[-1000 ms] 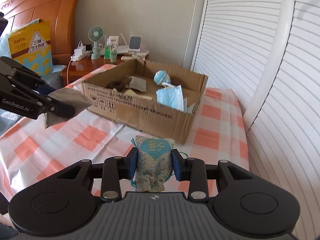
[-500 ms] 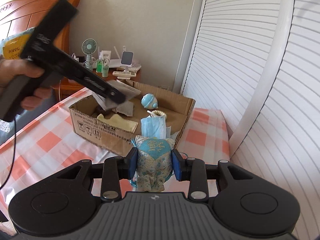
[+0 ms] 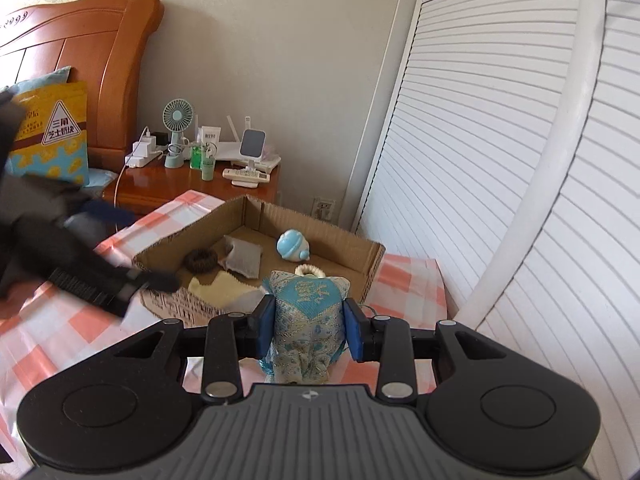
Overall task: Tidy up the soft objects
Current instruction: 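Carry both pouches into the box and open both grippers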
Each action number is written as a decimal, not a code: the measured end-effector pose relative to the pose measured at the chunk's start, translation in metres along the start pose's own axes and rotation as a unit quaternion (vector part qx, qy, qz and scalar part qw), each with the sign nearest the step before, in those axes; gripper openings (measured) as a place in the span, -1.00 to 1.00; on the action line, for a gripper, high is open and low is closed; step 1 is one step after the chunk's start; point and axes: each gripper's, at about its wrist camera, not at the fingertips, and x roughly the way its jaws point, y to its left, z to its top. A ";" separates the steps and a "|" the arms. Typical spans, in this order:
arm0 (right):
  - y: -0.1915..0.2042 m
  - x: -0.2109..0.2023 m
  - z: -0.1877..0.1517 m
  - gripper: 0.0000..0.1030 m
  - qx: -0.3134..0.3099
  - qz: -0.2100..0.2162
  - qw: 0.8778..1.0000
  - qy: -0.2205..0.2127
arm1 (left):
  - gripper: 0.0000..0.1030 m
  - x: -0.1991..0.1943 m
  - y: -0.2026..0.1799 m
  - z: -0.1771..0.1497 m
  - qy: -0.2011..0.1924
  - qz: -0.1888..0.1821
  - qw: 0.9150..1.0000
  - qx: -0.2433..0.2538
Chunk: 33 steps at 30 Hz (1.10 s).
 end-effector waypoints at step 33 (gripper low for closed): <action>0.020 0.169 0.084 1.00 0.028 -0.007 0.997 0.066 | 0.99 -0.042 0.012 -0.059 -0.021 0.054 0.998 -0.029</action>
